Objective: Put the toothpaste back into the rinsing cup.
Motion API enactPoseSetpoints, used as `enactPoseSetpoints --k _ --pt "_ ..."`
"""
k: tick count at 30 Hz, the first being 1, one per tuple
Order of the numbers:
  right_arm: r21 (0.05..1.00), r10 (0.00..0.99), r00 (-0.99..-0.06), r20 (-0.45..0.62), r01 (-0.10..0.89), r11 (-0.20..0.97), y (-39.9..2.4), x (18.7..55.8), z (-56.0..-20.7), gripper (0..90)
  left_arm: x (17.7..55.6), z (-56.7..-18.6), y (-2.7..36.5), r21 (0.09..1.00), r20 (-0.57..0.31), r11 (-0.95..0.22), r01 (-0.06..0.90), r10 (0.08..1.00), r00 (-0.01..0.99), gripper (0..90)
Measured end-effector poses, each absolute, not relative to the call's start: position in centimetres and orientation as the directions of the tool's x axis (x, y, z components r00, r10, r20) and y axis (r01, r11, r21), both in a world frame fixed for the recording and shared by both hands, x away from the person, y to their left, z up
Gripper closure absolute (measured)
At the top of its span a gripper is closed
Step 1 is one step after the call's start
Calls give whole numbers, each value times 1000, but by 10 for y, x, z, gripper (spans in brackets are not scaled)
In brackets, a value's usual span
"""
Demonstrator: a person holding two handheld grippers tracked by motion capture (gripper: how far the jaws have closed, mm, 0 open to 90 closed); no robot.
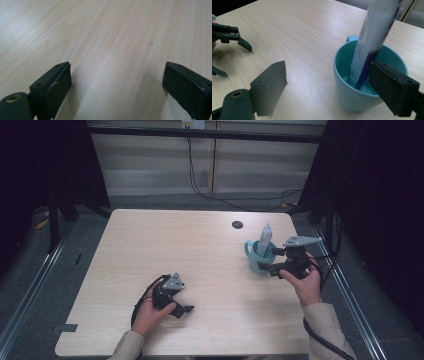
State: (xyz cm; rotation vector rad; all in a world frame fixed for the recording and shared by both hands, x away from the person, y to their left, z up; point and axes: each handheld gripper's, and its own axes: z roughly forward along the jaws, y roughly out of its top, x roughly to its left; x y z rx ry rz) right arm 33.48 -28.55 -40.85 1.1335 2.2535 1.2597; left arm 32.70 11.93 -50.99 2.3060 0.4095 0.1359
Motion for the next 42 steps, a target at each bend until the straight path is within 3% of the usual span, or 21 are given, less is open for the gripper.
enactPoseSetpoints --k 42 --pt "784 687 -719 104 485 389 -270 298 -451 144 327 -510 118 717 -28 -652 248 329 944 55"
